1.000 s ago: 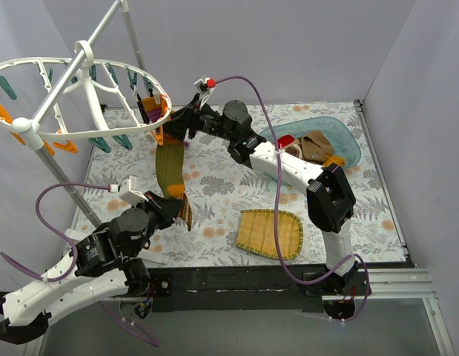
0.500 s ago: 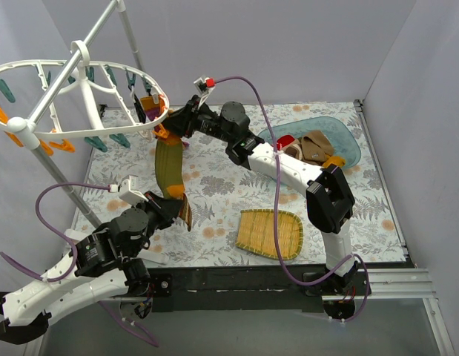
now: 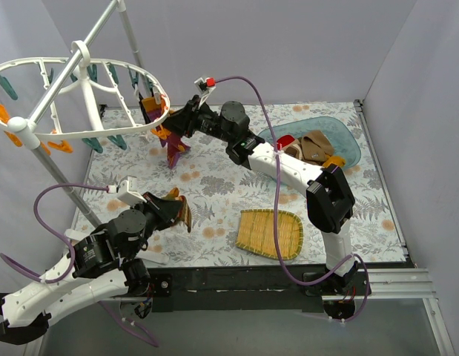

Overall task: Remove the socks clipped to the hanger
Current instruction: Remove the sock from the hanger.

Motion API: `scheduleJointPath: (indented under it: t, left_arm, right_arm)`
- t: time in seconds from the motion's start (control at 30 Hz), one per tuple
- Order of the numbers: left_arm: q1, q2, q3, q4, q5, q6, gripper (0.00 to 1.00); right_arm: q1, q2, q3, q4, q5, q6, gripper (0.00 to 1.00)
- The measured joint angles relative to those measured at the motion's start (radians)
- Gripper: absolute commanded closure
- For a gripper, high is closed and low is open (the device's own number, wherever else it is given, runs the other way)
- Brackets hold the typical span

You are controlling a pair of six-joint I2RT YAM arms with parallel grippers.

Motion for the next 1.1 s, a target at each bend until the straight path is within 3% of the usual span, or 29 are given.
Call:
scheduleJointPath:
  t: [0.07, 0.27, 0.77, 1.1]
  left_arm:
    - [0.0, 0.0, 0.0, -0.001, 0.0, 0.0, 1.0]
    - [0.0, -0.003, 0.0, -0.003, 0.0, 0.003, 1.0]
    - [0.0, -0.003, 0.001, -0.002, 0.0, 0.038, 1.0]
    - [0.0, -0.004, 0.009, 0.001, -0.001, 0.052, 1.0]
  right_arm:
    - [0.0, 0.0, -0.002, 0.0, -0.003, 0.001, 0.33]
    - [0.0, -0.028, -0.08, 0.007, 0.006, -0.003, 0.23]
    - [-0.003, -0.356, -0.56, 0.102, 0.042, -0.04, 0.21]
    - [-0.026, -0.554, -0.936, 0.216, -0.076, -0.053, 0.23]
